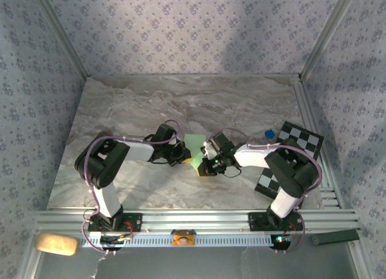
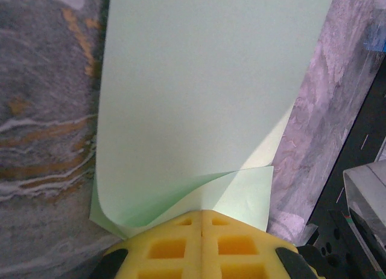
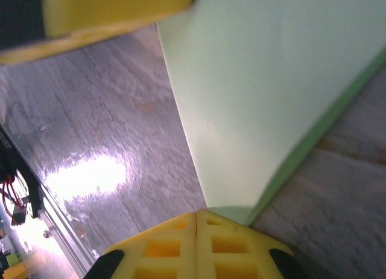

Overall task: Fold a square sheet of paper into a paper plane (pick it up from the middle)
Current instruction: Third fold the triangle at the center of the table.

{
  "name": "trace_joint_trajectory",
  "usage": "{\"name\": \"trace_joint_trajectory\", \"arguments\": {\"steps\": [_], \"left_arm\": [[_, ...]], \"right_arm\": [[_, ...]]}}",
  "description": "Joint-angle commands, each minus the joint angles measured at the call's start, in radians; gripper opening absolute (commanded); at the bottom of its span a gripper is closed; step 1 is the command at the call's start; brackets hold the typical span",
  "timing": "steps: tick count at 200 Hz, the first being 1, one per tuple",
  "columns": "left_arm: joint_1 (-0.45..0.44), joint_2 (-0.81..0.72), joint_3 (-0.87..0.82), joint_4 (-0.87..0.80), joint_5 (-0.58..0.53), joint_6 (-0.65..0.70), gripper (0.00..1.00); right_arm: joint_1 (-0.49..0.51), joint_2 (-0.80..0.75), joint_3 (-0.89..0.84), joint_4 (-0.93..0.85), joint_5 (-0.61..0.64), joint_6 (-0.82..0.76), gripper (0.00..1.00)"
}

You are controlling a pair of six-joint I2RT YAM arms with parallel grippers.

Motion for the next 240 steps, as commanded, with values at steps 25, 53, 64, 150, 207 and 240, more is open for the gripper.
{"name": "trace_joint_trajectory", "arguments": {"steps": [25, 53, 64, 150, 207, 240], "left_arm": [[-0.004, 0.027, -0.01, -0.068, -0.051, 0.008, 0.0], [-0.009, 0.011, -0.027, -0.045, -0.067, -0.029, 0.0], [-0.013, -0.002, -0.038, -0.043, -0.092, -0.047, 0.0], [-0.045, -0.049, -0.078, -0.036, -0.182, -0.116, 0.0], [-0.046, -0.047, -0.059, -0.039, -0.174, -0.105, 0.0], [-0.046, -0.061, -0.045, -0.051, -0.168, -0.081, 0.01]], "right_arm": [[-0.036, -0.079, -0.075, -0.031, -0.036, 0.005, 0.02], [-0.062, -0.153, -0.039, -0.022, -0.07, 0.029, 0.02], [-0.064, -0.154, -0.014, -0.027, -0.075, 0.029, 0.02], [-0.048, 0.071, 0.167, -0.018, -0.055, 0.066, 0.02], [-0.055, 0.121, 0.18, -0.09, -0.052, 0.027, 0.04], [-0.075, 0.144, 0.126, -0.104, -0.035, 0.017, 0.02]]}}
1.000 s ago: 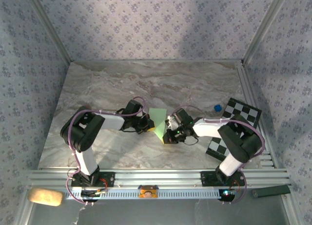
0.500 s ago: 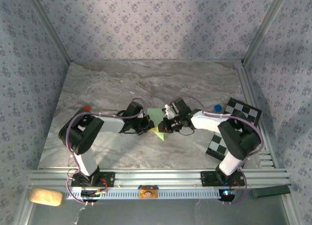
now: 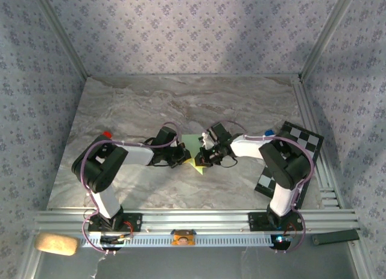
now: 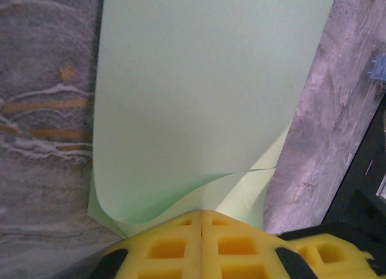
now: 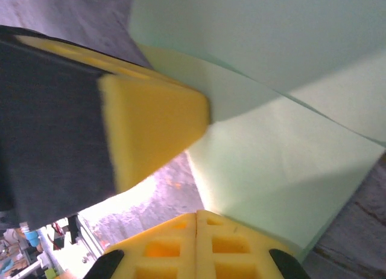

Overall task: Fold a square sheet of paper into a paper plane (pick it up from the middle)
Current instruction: Third fold the triangle at the center of the table.

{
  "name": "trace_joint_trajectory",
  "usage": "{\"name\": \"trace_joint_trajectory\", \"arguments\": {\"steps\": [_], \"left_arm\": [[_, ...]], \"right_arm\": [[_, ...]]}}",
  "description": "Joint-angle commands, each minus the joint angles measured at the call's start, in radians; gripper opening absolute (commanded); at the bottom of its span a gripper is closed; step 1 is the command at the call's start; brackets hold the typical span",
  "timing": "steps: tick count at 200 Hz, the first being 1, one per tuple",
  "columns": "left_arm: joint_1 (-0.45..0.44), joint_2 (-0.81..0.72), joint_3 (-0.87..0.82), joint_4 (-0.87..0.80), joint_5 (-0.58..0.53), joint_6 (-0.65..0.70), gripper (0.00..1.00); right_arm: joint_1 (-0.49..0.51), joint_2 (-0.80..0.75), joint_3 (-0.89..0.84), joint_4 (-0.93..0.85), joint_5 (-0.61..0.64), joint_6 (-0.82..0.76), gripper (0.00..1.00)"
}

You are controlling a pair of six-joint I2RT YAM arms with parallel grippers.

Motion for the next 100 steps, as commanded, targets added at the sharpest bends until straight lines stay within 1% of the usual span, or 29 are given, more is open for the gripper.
{"name": "trace_joint_trajectory", "arguments": {"steps": [1, 22, 58, 71, 100], "left_arm": [[-0.005, -0.014, 0.003, -0.091, -0.044, 0.024, 0.01], [-0.002, -0.03, 0.037, -0.122, -0.032, 0.067, 0.04], [-0.003, -0.087, 0.093, -0.186, -0.021, 0.136, 0.09], [-0.008, -0.095, 0.099, -0.193, -0.002, 0.141, 0.08], [-0.031, -0.083, 0.096, -0.184, 0.027, 0.118, 0.04]], "right_arm": [[-0.016, 0.024, -0.037, -0.066, 0.019, -0.026, 0.02], [-0.023, 0.022, -0.058, -0.086, 0.038, -0.042, 0.01], [-0.036, 0.024, -0.06, -0.085, 0.031, -0.056, 0.01], [-0.036, 0.027, -0.054, -0.086, 0.03, -0.058, 0.0], [-0.036, 0.031, -0.044, -0.088, 0.029, -0.059, 0.0]]}}
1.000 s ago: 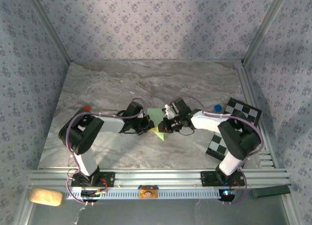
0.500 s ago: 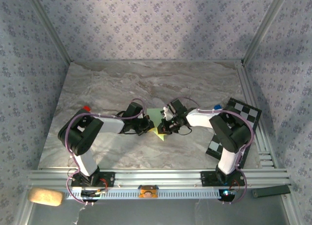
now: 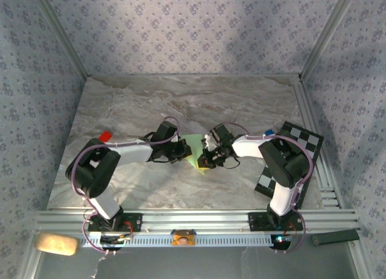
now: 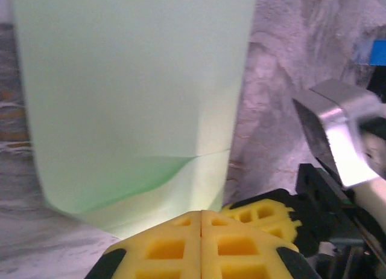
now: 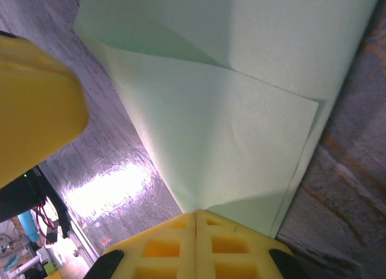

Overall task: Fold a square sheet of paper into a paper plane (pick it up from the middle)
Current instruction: Third fold the triangle at the center of the table.

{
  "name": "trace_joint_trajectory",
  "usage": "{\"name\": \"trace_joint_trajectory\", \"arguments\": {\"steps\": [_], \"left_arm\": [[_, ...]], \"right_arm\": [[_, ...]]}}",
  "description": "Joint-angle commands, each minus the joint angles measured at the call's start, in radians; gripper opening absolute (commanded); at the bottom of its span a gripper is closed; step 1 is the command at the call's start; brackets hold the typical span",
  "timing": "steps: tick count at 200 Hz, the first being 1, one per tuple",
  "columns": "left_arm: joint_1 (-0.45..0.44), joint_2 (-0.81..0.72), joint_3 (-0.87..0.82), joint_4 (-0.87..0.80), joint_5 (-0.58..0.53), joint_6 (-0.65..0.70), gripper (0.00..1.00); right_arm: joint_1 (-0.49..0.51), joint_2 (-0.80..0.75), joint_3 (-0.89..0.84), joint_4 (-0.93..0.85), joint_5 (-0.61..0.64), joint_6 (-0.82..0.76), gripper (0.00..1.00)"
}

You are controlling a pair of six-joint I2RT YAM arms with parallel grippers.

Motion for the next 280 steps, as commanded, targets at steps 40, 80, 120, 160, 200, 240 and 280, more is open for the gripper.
{"name": "trace_joint_trajectory", "arguments": {"steps": [40, 80, 120, 160, 200, 240, 280], "left_arm": [[-0.038, 0.079, 0.032, -0.047, 0.061, -0.027, 0.01], [-0.024, 0.119, 0.027, -0.122, -0.023, -0.005, 0.01], [0.023, 0.119, 0.03, -0.145, -0.043, 0.038, 0.02], [0.077, 0.103, 0.029, -0.162, -0.044, 0.089, 0.03], [0.128, 0.08, -0.006, -0.092, -0.008, 0.163, 0.07], [0.182, 0.066, -0.023, -0.105, -0.004, 0.211, 0.08], [0.236, 0.053, -0.039, -0.156, -0.019, 0.231, 0.07]], "right_arm": [[-0.01, 0.023, -0.017, -0.085, 0.053, -0.023, 0.0], [-0.01, 0.022, -0.023, -0.09, 0.06, -0.023, 0.0], [-0.002, 0.023, -0.031, -0.093, 0.071, -0.015, 0.0], [0.001, 0.023, -0.037, -0.093, 0.076, -0.009, 0.0], [0.003, 0.023, -0.039, -0.092, 0.076, -0.01, 0.0], [0.003, 0.025, -0.047, -0.079, 0.072, -0.004, 0.0], [0.004, 0.02, -0.044, -0.083, 0.07, -0.005, 0.0]]}}
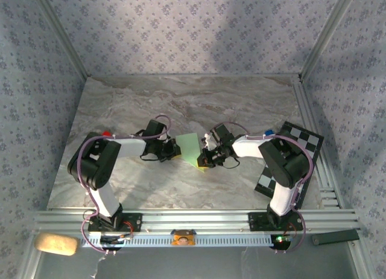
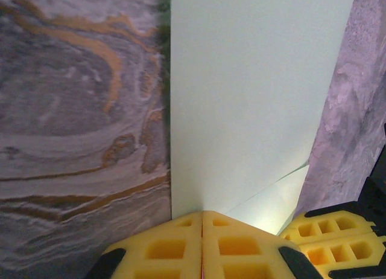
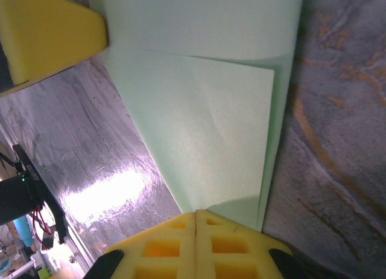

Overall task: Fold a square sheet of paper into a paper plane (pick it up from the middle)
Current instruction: Third fold the triangle at the center of the table.

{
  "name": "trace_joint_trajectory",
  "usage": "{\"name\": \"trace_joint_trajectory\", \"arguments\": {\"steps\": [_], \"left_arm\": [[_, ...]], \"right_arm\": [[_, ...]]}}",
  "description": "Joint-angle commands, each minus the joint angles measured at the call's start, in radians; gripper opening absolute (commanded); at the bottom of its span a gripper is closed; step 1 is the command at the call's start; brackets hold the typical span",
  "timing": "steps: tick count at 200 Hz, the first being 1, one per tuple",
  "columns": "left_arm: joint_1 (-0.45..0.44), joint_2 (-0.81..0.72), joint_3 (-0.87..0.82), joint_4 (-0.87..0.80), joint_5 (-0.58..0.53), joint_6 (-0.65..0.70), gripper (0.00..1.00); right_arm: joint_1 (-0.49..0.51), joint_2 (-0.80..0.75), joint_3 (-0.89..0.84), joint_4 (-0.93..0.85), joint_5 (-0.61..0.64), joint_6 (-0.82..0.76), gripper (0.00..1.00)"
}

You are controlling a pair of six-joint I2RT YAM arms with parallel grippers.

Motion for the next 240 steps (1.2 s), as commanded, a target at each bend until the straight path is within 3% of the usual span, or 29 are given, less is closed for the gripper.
{"name": "trace_joint_trajectory", "arguments": {"steps": [1, 77, 138, 185, 240], "left_arm": [[0.052, -0.021, -0.026, -0.087, -0.111, 0.046, 0.07], [0.021, -0.157, 0.031, -0.092, -0.087, -0.006, 0.1], [-0.107, -0.035, 0.08, -0.014, -0.02, -0.044, 0.09], [-0.106, 0.059, 0.089, -0.146, -0.13, -0.041, 0.04], [-0.105, 0.087, 0.082, -0.177, -0.142, 0.007, 0.02]], "right_arm": [[0.005, 0.02, -0.038, -0.112, 0.057, 0.001, 0.0], [0.008, 0.02, -0.03, -0.101, 0.049, 0.011, 0.0], [0.009, 0.015, -0.024, -0.102, 0.046, 0.012, 0.0], [0.009, -0.003, -0.005, -0.096, 0.033, 0.016, 0.0], [0.032, -0.043, 0.126, -0.137, -0.021, -0.032, 0.02]]}}
